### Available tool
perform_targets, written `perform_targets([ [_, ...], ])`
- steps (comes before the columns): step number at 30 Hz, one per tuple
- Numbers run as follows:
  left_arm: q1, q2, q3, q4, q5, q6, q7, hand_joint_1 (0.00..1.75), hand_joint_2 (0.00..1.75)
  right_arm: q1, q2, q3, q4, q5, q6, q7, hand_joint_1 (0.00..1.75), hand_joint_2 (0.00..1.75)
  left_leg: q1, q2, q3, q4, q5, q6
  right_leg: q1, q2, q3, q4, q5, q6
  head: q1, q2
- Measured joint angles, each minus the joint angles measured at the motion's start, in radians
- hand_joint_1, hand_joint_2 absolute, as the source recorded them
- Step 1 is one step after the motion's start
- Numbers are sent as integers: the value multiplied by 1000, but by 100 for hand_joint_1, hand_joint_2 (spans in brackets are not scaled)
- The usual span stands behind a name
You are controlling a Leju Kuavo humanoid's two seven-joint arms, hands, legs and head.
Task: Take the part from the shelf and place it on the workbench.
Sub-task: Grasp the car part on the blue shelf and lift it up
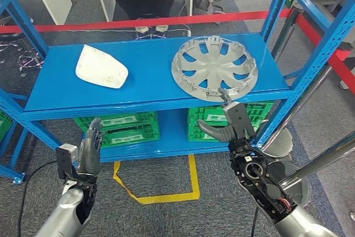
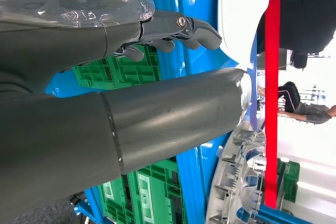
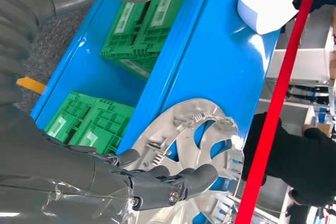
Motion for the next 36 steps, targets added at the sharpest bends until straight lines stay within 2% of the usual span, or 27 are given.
perform_targets([
  [36,1,1,0,0,0,11,-1,0,0,-5,0,-9,-1,2,7,8,0,175,0,0,0,0,0,0,0,0,0,0,0,0,0,0],
])
